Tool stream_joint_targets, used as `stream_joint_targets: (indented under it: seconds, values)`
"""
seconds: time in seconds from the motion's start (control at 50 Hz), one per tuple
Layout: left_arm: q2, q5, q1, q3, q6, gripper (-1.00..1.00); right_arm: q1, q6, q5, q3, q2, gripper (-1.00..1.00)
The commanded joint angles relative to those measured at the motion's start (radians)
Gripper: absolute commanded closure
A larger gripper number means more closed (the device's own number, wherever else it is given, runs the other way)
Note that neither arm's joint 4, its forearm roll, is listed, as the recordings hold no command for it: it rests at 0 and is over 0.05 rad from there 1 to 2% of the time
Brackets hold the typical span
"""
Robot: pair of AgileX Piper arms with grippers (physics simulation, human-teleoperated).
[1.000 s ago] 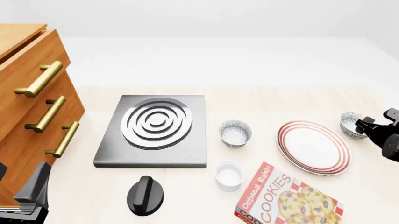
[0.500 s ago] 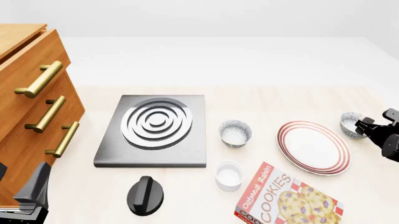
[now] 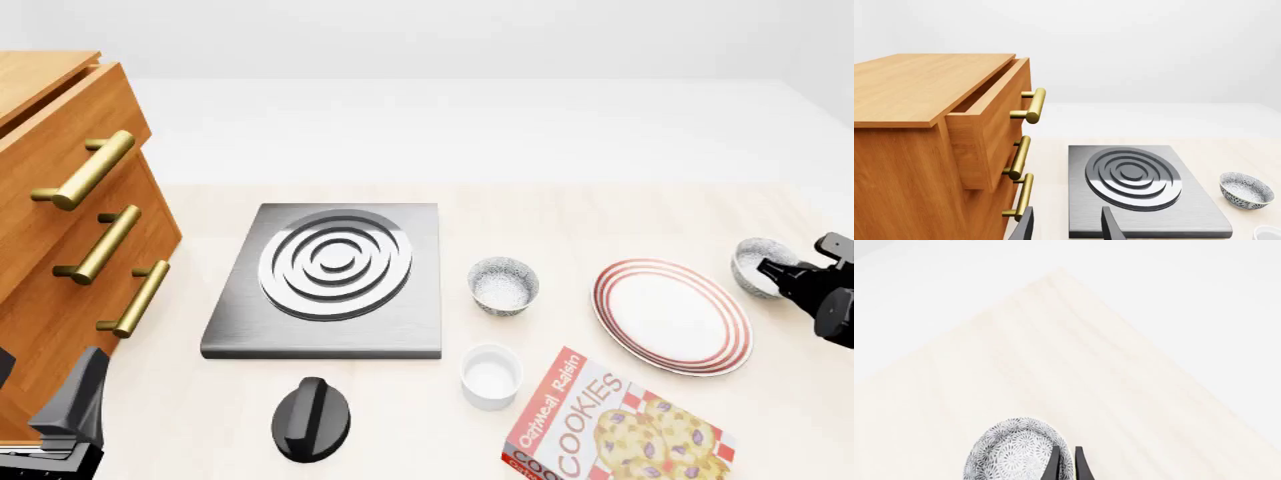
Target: Pick the akita bowl next to the plate and place it on the plate.
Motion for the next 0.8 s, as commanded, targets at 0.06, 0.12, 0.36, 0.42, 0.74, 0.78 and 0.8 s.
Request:
stream_joint_targets:
  seconds: [0.06,0.12,0.36,0.42,0.74,0.78,0.8]
  values:
    - [0.000,0.000,0.000,0.000,0.000,-1.00,0.002,0.001,-0.003,0.027,0.009,1.00]
    - [0.000,0.000,0.000,0.000,0.000,-1.00,0.004,0.004,-0.002,0.029,0.004,1.00]
    - [0.000,0.000,0.000,0.000,0.000,-1.00,0.014,0.020,0.003,0.046,-0.032,1.00]
    - [0.000,0.000,0.000,0.000,0.000,-1.00,0.016,0.027,0.012,0.044,-0.044,1.00]
    - [0.000,0.000,0.000,0.000,0.000,-1.00,0.017,0.054,0.043,0.060,-0.123,1.00]
    - [0.000,0.000,0.000,0.000,0.000,-1.00,0.018,0.059,0.049,0.063,-0.136,1.00]
    - [0.000,0.000,0.000,0.000,0.000,-1.00,0.018,0.061,0.052,0.063,-0.140,1.00]
